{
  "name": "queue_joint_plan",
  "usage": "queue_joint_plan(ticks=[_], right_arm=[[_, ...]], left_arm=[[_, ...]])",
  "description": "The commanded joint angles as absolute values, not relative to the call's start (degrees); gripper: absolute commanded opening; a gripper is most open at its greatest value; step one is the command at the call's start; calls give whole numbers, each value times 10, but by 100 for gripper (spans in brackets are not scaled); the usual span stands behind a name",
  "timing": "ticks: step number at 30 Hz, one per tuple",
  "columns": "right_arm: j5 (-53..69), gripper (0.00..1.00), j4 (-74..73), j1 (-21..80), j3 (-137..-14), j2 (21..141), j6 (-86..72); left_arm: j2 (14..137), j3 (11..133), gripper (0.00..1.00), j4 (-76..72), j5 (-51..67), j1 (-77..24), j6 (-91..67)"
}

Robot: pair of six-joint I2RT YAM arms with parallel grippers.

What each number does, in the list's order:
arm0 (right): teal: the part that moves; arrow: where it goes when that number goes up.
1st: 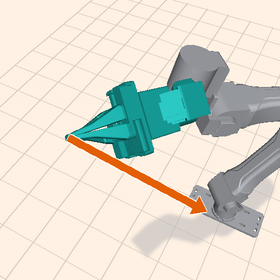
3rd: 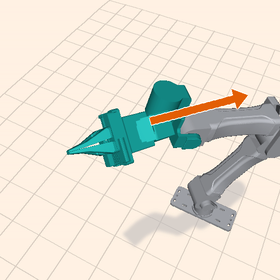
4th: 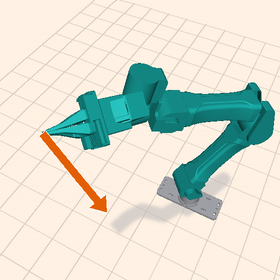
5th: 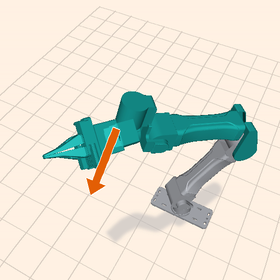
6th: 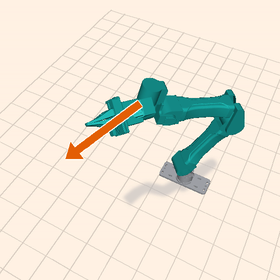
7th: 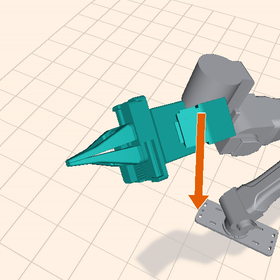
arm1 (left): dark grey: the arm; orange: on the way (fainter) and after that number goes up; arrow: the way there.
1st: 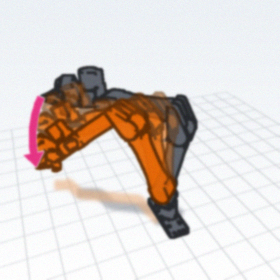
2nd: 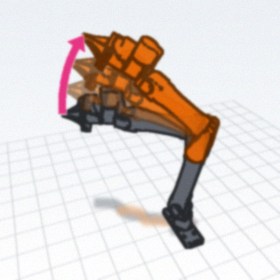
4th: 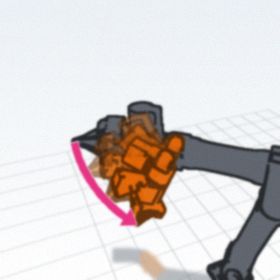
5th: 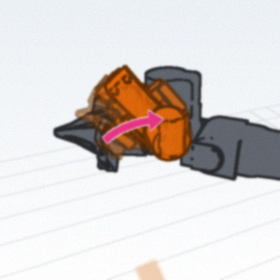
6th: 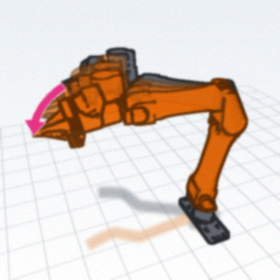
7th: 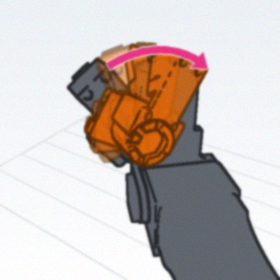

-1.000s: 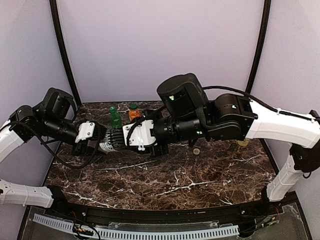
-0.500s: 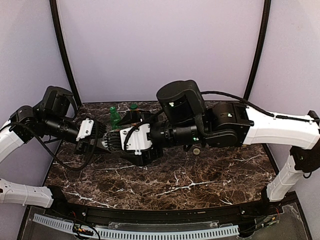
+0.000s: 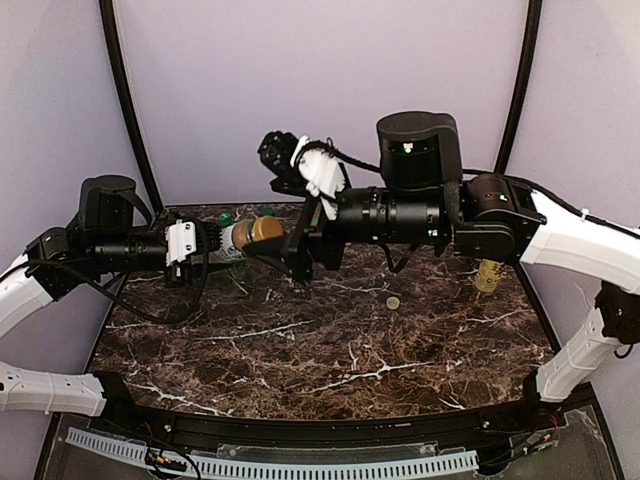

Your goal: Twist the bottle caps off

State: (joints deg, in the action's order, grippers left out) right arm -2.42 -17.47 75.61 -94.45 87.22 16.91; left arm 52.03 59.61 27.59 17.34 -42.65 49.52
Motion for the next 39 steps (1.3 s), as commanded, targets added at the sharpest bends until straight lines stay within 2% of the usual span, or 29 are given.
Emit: queue_joint_plan(ticks=[1, 4, 7, 20, 26, 29, 37, 39], right_arm=[[-27, 98, -127, 716, -968, 869, -126], [-65, 91, -118, 702, -966, 872, -262], [-91, 87, -108, 699, -966, 879, -301], [-55, 80, -122, 673, -1021, 931, -328], [-52, 73, -144, 674, -1039, 954, -328], [-55, 65, -147, 674, -1037, 953, -329], [-46, 58, -150, 674, -1031, 956, -335], [-44, 52, -151, 674, -1029, 957, -332]], left_arm=[[510, 561, 11, 115, 34, -429, 506], [516, 552, 10, 70, -14, -429, 523], [520, 548, 10, 59, -40, -429, 532], [521, 543, 10, 62, -30, -429, 542], [520, 544, 10, 60, -32, -429, 541], [520, 543, 10, 60, -33, -429, 540], [520, 538, 10, 49, -35, -429, 542], [520, 539, 10, 48, -36, -429, 542]])
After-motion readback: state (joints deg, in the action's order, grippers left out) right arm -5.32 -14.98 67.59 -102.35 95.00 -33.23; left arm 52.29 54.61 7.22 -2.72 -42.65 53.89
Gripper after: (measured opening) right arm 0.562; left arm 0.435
